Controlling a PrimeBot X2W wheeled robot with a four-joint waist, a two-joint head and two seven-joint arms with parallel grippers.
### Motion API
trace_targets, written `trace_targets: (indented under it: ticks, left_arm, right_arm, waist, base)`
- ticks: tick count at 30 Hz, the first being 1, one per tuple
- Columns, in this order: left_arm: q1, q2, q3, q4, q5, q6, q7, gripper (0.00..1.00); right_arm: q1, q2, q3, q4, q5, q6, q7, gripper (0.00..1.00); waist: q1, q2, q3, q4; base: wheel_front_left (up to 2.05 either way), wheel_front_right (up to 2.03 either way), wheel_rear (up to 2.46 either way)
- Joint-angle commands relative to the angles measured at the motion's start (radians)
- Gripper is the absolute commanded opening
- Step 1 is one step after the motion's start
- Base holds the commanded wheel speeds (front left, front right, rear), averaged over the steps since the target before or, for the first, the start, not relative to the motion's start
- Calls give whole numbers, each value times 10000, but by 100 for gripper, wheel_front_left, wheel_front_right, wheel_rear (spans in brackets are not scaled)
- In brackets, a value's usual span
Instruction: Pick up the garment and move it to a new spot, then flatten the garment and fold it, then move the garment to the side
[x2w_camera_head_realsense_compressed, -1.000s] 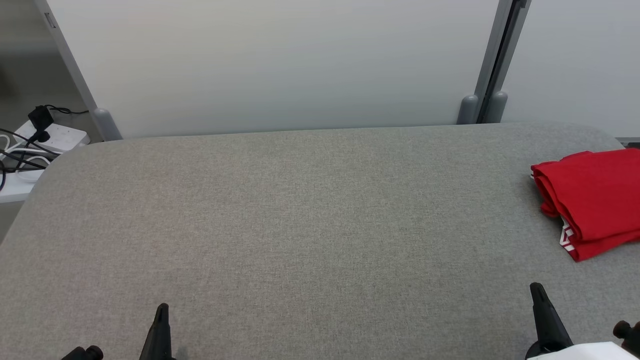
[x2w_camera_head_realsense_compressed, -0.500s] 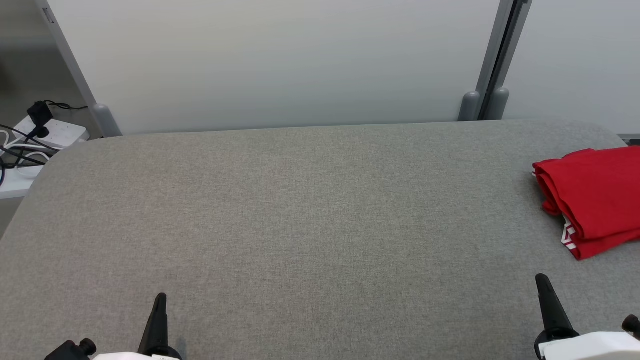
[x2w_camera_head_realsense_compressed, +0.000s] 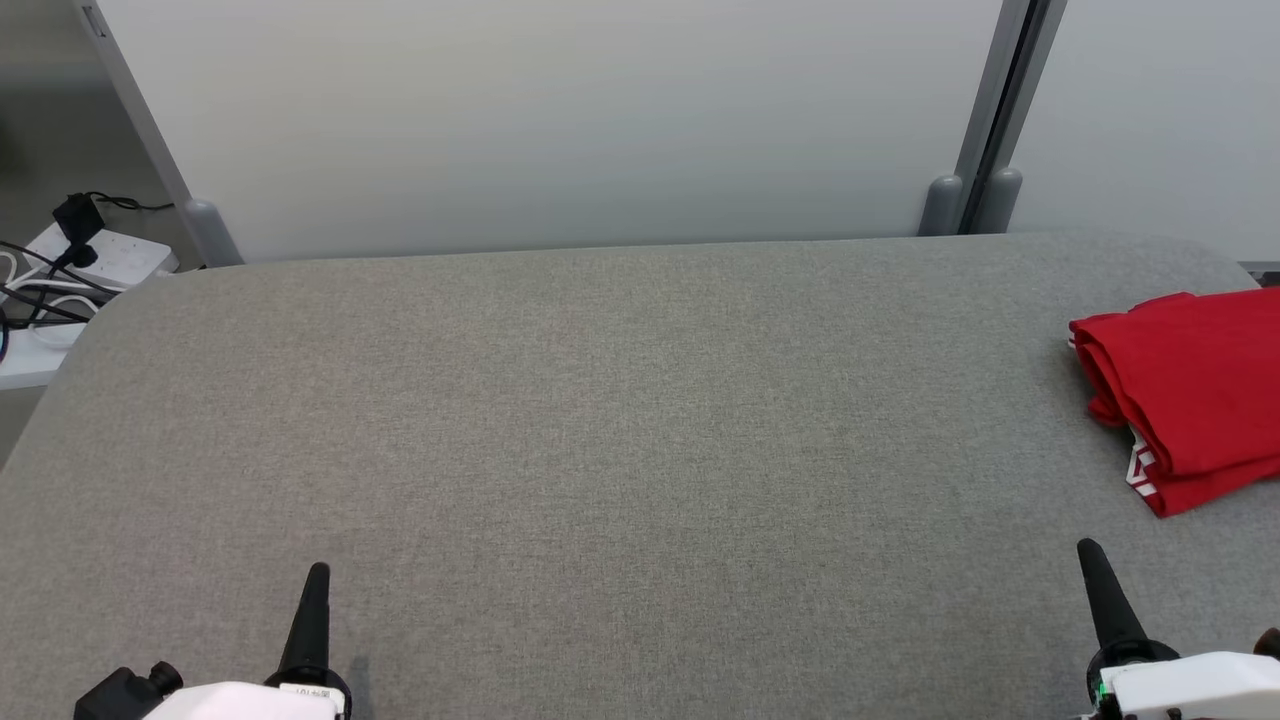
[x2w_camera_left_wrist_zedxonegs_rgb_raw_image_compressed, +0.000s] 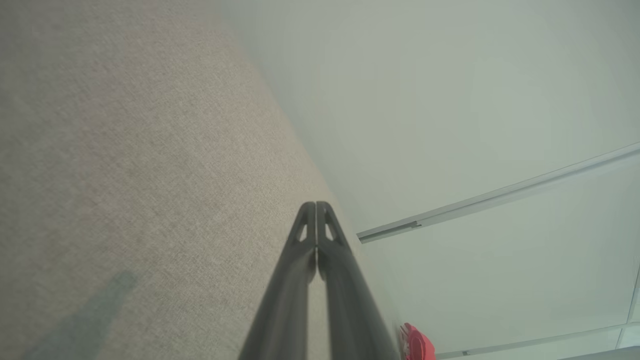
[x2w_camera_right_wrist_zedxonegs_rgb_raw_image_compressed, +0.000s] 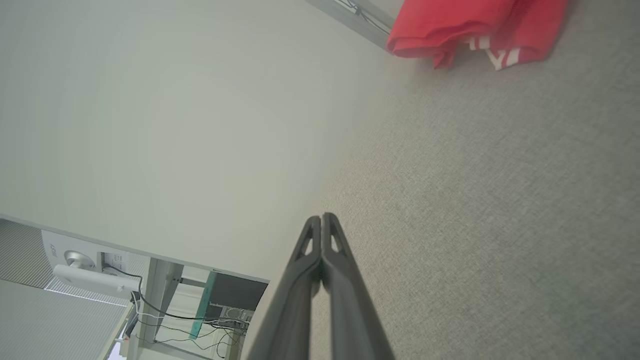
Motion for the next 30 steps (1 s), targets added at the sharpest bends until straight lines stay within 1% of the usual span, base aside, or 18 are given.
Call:
trace_targets:
  ticks: [1, 16, 30]
  left_arm:
    - [-587, 161, 270, -211, -303, -138, 64, 0]
    - [-966, 184, 421, -108, -1861, -281, 476, 0]
    - [-1373, 209, 584, 2, -3534, -434, 918, 0]
  right_arm:
    - [-518, -162, 55, -182, 300, 3, 85, 0]
    - [-811, -154, -164, -34, 1846, 2, 492, 0]
    - [-1127, -141, -406, 125, 3501, 2, 934, 0]
  waist:
    - [0, 0, 10, 2]
    - [0, 0, 111, 17]
    - [0, 0, 219, 34]
  base:
    - [0, 0, 0]
    - [0, 0, 0]
    - [0, 0, 0]
